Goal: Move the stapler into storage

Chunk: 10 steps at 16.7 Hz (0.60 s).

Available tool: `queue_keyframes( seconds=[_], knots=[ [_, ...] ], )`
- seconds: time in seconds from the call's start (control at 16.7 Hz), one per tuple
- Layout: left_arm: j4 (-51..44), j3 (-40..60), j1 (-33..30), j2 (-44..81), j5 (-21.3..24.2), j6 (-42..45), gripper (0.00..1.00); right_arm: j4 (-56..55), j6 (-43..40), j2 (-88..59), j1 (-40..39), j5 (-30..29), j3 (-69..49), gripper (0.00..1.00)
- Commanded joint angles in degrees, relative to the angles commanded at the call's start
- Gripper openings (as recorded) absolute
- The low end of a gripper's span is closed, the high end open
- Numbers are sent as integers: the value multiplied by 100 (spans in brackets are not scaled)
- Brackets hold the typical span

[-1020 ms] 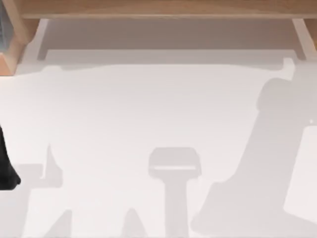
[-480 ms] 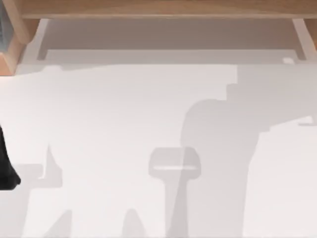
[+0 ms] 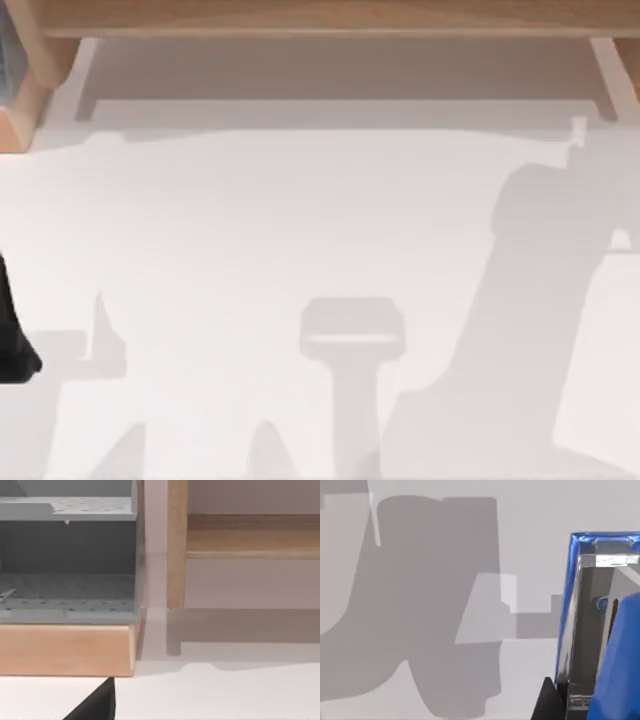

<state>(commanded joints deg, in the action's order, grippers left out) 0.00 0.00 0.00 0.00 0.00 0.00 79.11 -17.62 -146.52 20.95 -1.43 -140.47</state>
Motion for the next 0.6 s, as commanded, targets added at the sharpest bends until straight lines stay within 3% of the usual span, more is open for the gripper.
queue_keyframes(
  seconds=[0.42, 0.6],
  knots=[
    [0, 0, 0, 0, 0, 0, 100, 12, -154, -267, 29, 28, 184, 0],
    [0, 0, 0, 0, 0, 0, 100, 12, -154, -267, 29, 28, 184, 23]
  ],
)
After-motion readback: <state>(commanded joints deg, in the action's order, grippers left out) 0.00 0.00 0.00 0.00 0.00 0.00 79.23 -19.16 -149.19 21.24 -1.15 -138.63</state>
